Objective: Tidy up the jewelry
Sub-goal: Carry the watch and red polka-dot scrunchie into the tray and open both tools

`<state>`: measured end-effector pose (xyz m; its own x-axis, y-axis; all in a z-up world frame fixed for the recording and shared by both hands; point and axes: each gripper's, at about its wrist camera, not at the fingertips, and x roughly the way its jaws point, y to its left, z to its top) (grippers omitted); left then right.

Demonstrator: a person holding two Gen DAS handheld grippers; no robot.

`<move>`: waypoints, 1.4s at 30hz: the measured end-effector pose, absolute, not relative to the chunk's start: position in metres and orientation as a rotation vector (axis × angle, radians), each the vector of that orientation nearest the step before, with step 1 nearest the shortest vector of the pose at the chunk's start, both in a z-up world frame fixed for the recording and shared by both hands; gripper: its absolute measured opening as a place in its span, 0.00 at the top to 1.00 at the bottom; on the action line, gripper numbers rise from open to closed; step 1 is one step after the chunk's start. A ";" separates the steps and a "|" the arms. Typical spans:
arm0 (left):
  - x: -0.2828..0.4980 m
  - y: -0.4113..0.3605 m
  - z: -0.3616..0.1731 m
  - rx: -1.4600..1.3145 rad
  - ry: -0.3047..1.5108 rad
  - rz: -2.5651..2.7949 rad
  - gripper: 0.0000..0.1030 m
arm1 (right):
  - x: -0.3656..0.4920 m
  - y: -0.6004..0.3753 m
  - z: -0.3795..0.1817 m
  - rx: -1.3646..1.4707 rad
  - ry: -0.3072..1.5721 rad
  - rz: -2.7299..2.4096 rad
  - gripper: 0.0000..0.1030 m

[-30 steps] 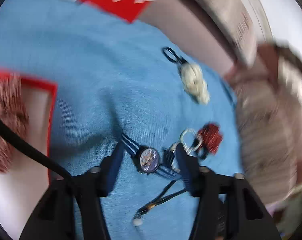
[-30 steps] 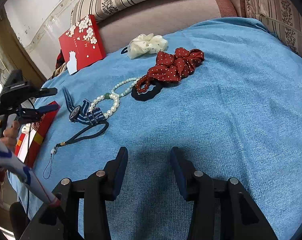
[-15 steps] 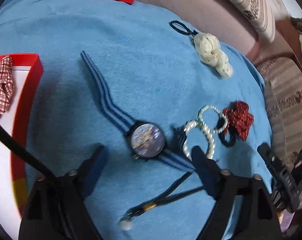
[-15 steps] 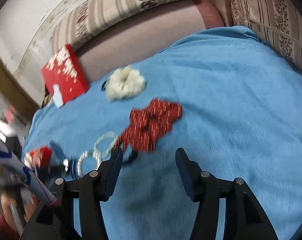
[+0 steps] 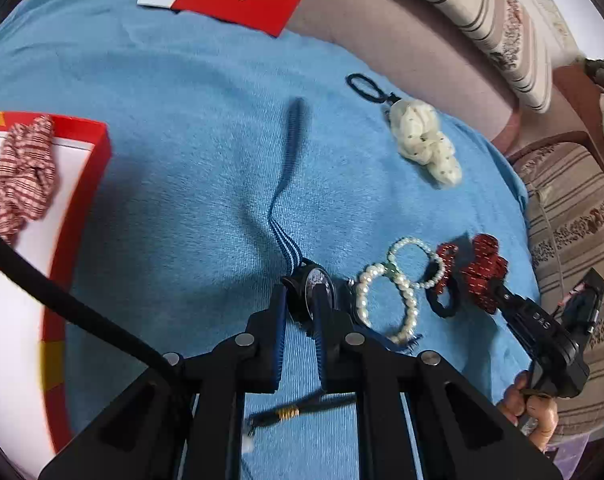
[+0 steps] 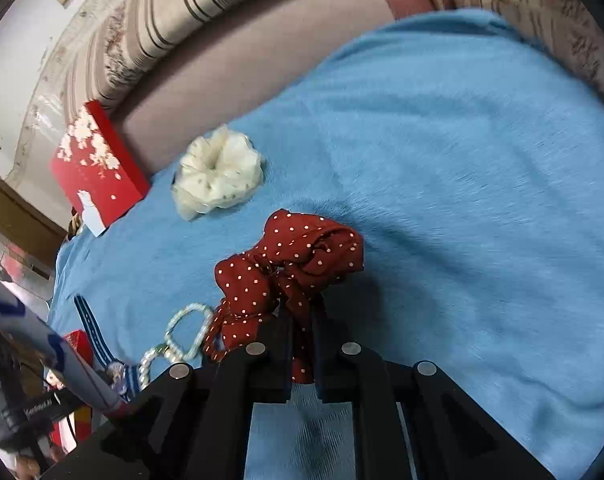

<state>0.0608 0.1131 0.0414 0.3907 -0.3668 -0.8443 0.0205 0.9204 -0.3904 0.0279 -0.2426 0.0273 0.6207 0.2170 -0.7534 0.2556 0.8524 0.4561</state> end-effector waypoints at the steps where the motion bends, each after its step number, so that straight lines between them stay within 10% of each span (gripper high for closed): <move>1: 0.058 0.114 0.043 -0.344 1.146 -0.258 0.89 | 0.019 -0.244 0.035 0.566 0.903 -0.021 0.92; 6: 0.045 0.133 0.049 -0.388 1.136 -0.263 0.86 | -0.024 -0.248 0.069 0.547 0.853 0.011 0.92; 9: 0.041 0.141 0.052 -0.392 1.121 -0.212 0.49 | -0.046 -0.248 0.078 0.568 0.835 0.036 0.92; 11: 0.040 0.141 0.051 -0.395 1.116 -0.179 0.43 | -0.058 -0.247 0.079 0.576 0.825 0.050 0.92; 26: 0.067 0.058 0.016 -0.121 1.151 -0.036 0.40 | -0.074 -0.218 0.065 0.478 0.800 0.125 0.92; 30: 0.058 0.054 0.022 -0.053 1.112 -0.059 0.60 | -0.076 -0.216 0.065 0.458 0.801 0.119 0.92; 42: -0.020 0.132 0.146 -0.206 0.890 -0.203 0.60 | -0.093 -0.192 0.127 0.393 0.719 0.161 0.92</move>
<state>-0.0197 0.1318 0.1464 0.6124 -0.2601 -0.7465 0.0900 0.9611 -0.2610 -0.0933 -0.1922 0.1268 0.7441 0.2762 -0.6083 -0.0100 0.9150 0.4032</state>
